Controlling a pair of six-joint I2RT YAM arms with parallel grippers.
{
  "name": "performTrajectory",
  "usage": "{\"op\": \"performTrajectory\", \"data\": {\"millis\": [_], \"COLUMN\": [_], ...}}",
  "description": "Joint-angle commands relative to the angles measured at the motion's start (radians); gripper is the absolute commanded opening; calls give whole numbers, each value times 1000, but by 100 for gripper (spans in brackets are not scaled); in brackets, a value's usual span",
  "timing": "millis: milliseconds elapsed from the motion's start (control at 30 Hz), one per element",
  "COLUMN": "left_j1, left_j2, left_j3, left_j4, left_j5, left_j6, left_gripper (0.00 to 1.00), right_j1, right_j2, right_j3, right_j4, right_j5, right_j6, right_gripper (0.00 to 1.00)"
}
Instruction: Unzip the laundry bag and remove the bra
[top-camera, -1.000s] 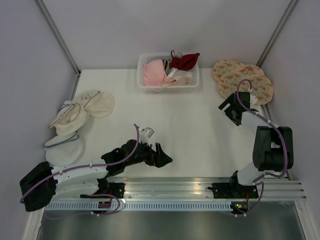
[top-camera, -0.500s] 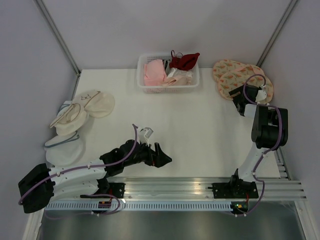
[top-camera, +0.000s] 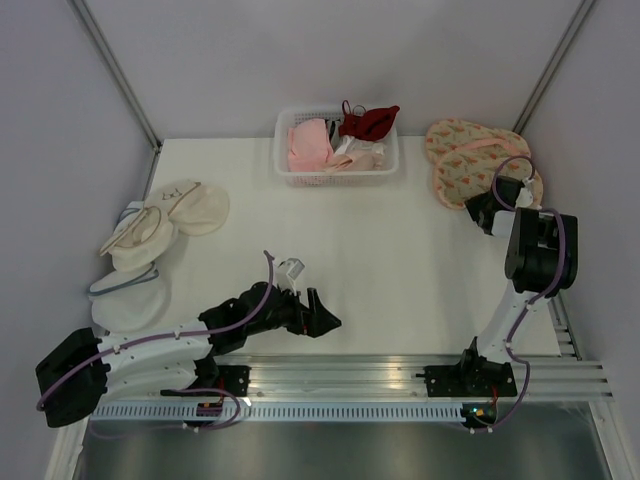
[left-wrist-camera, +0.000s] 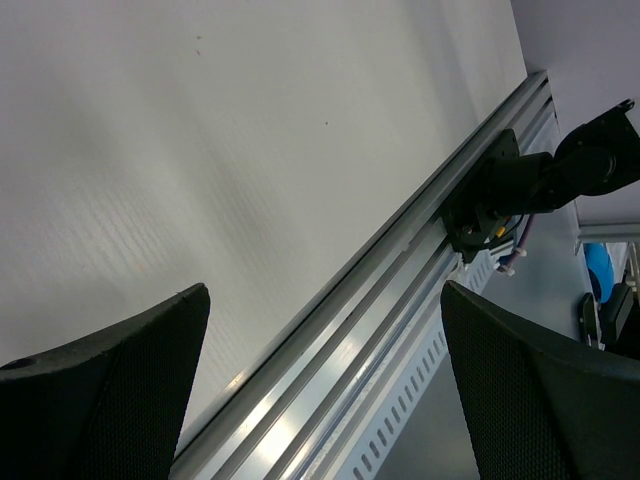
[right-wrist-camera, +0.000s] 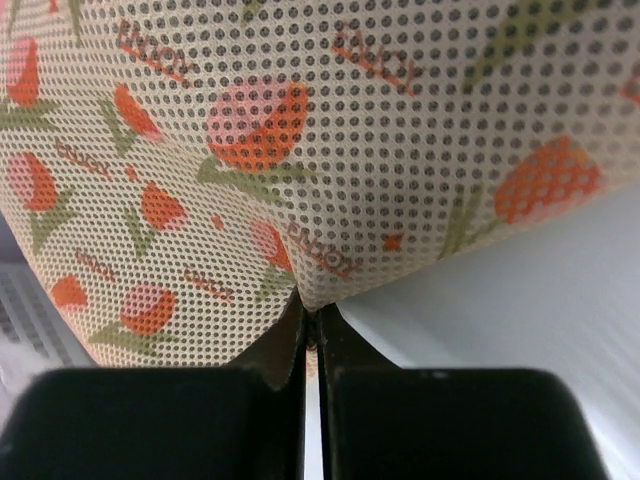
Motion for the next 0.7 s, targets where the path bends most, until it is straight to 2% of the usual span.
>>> {"op": "performTrajectory", "data": {"millis": [0, 133, 167, 233, 267, 333, 433, 500, 600, 667], "left_j1": [-7, -9, -10, -9, -10, -10, -9, -9, -10, -10], "left_j2": [-28, -50, -51, -65, -71, -92, -123, -161, -198, -212], "left_j3": [-2, -2, -1, 7, 8, 13, 14, 7, -13, -25], "left_j4": [24, 24, 22, 12, 6, -23, -63, -80, -91, -102], "left_j5": [-19, -32, -33, -39, -44, -71, -111, -133, -156, -170], "left_j6": [-32, -32, -32, -29, -29, -38, -52, -64, -93, -113], "left_gripper": [100, 100, 100, 100, 100, 100, 100, 100, 100, 100], "right_j1": [4, 36, 50, 90, 138, 203, 394, 453, 519, 587], "right_j2": [-152, -398, -497, -585, -661, -729, -834, -921, -1047, -1108], "right_j3": [-158, -336, -403, -443, -468, -503, -537, -584, -708, -758], "right_j4": [-103, -141, -133, -164, -237, -265, -397, -432, -359, -297], "right_j5": [-10, -16, -57, -102, -111, -137, -134, -109, -198, -202], "right_j6": [-30, -58, -71, -111, -134, -165, -205, -165, -40, 5], "right_gripper": [0, 0, 0, 0, 0, 0, 0, 1, 0, 1]}}
